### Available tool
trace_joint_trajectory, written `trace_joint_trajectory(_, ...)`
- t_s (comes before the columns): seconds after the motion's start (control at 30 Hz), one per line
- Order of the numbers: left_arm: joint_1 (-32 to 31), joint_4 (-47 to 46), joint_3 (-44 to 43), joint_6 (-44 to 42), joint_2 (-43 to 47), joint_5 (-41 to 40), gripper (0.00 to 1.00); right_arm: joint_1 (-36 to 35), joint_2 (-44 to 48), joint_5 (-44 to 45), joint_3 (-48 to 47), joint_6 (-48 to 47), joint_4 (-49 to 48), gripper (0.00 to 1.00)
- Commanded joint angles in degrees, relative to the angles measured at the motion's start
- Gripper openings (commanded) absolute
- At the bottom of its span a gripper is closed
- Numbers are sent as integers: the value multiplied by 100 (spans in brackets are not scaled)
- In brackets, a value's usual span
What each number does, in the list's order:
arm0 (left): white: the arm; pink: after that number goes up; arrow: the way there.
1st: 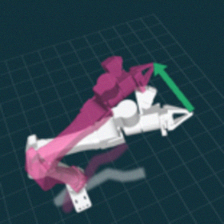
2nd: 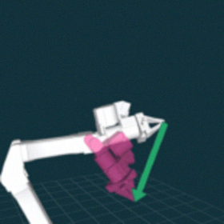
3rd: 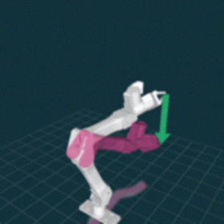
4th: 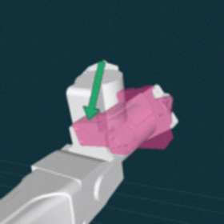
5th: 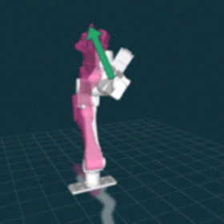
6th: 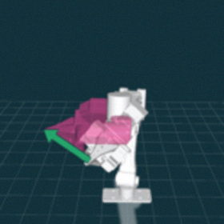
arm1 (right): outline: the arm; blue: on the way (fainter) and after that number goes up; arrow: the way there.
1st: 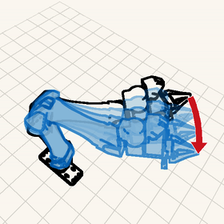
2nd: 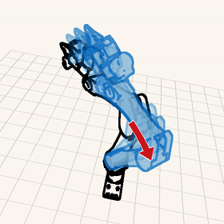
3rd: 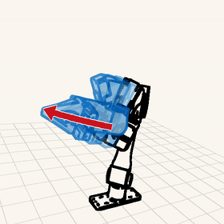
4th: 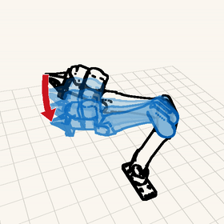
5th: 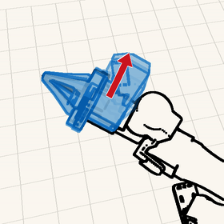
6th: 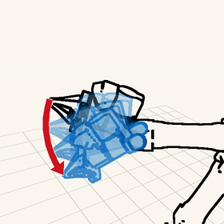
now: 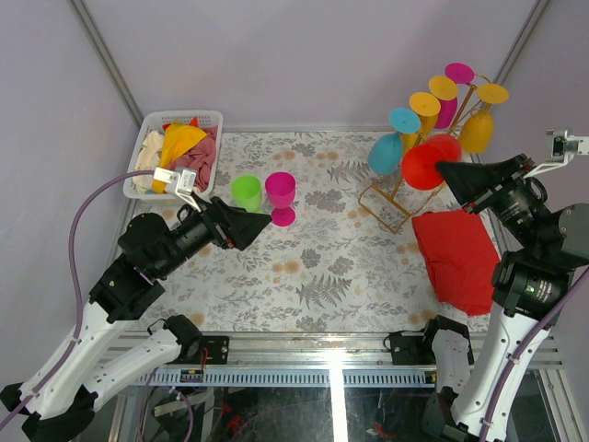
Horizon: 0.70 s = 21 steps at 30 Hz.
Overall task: Take the wine glass off the wine glass rack
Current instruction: Pick up the wine glass from the wine rack.
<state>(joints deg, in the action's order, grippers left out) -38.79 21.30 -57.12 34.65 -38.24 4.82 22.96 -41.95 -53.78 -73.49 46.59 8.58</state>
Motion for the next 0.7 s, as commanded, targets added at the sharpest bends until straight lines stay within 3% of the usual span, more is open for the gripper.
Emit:
trace_joint_trajectory(0.0,38,-484,26,58,19,-81,100,-109,39,-1423,108,1115,-1738,0)
trace_joint_trajectory(0.47,38,-902,167,267,-60,209,100,-862,-218,-2500,324,1490,-2110,0)
trace_joint_trajectory(0.67,38,-1360,213,452,-263,512,100,-1144,-367,-2671,432,584,-1014,0)
